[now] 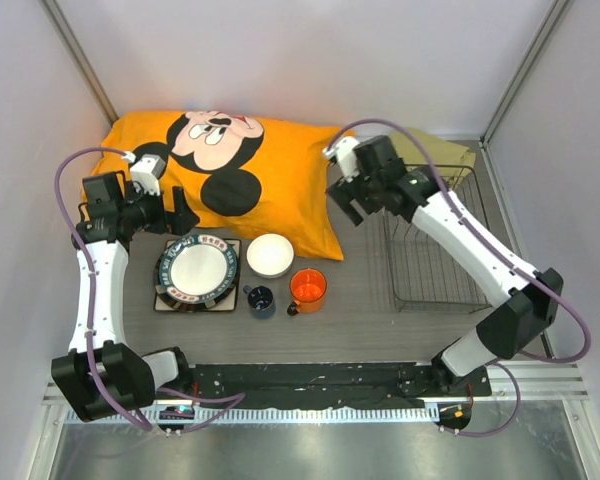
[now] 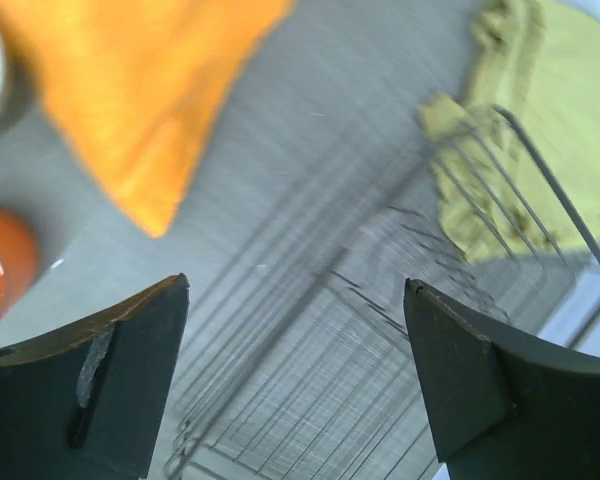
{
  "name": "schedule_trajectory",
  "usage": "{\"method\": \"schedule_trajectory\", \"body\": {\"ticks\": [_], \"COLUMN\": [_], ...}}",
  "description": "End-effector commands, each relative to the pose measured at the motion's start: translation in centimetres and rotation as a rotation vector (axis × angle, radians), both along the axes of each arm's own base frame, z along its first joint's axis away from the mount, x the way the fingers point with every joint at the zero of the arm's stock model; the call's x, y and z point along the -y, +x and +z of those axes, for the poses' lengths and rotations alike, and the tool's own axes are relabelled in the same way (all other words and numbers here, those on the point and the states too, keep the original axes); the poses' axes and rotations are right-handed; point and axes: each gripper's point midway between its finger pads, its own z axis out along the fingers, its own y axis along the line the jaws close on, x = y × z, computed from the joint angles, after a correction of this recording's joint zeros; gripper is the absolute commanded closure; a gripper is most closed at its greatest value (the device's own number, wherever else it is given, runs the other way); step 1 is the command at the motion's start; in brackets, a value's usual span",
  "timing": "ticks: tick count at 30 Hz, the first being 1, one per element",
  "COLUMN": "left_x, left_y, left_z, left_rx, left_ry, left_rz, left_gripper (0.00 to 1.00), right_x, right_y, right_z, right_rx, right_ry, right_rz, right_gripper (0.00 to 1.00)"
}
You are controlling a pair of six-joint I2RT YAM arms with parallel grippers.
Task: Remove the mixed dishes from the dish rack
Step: Reset both arms
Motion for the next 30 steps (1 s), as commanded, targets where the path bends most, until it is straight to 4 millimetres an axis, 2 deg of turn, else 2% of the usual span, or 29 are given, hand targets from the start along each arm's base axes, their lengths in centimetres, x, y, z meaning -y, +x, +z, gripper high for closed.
{"method": "schedule_trajectory", "body": {"ticks": [1, 3, 4, 8, 9, 10, 11, 12, 13, 15, 17, 18, 25, 30], "left_x": [-0.8, -0.9, -1.0, -1.1, -1.2, -1.3, -1.4, -1.6, -1.7, -1.7, -1.8, -1.8, -1.9, -1.8], "left_y": [0.6, 0.9, 1.0, 1.4, 1.6, 1.7, 1.9, 2.1, 2.2, 2.4, 2.6, 2.6, 2.7, 2.6], "left_z": [0.9, 0.9, 0.8, 0.8, 0.9, 0.9, 1.1, 1.0, 0.9, 1.3, 1.0, 0.9, 0.0, 0.3], "left_rx": [0.041, 0.048, 0.049, 0.055, 0.06, 0.057, 0.058, 0.052, 0.046, 0.035, 0.021, 0.016, 0.008, 0.034], "left_ry": [0.007, -0.004, -0.005, -0.033, -0.035, -0.039, -0.043, -0.043, -0.043, -0.076, -0.086, -0.092, -0.08, -0.081], "left_rz": [0.052, 0.076, 0.083, 0.117, 0.121, 0.128, 0.141, 0.145, 0.146, 0.174, 0.179, 0.181, 0.173, 0.173], "left_gripper": [0.0, 0.0, 0.0, 0.0, 0.0, 0.0, 0.0, 0.0, 0.0, 0.0, 0.0, 0.0, 0.0, 0.0], "right_x": [2.9, 5.1, 5.9, 10.4, 11.3, 11.8, 13.2, 13.7, 14.1, 14.9, 15.2, 15.2, 16.4, 16.9], "right_y": [2.5, 3.3, 3.5, 4.8, 4.6, 5.1, 5.3, 5.3, 5.5, 5.6, 5.8, 5.8, 5.4, 5.0], "right_z": [4.7, 5.5, 5.0, 5.7, 5.2, 5.8, 5.8, 5.3, 5.9, 5.5, 6.1, 5.4, 5.0, 3.8], "right_rx": [0.171, 0.2, 0.2, 0.283, 0.292, 0.332, 0.351, 0.353, 0.386, 0.386, 0.419, 0.413, 0.46, 0.453], "right_ry": [0.164, 0.221, 0.228, 0.305, 0.317, 0.344, 0.351, 0.369, 0.396, 0.443, 0.478, 0.474, 0.438, 0.421], "right_rz": [-0.146, -0.219, -0.249, -0.397, -0.436, -0.457, -0.501, -0.533, -0.547, -0.578, -0.585, -0.588, -0.615, -0.633], "right_gripper": [0.05, 0.02, 0.01, 0.0, 0.0, 0.0, 0.0, 0.0, 0.0, 0.0, 0.0, 0.0, 0.0, 0.0]}}
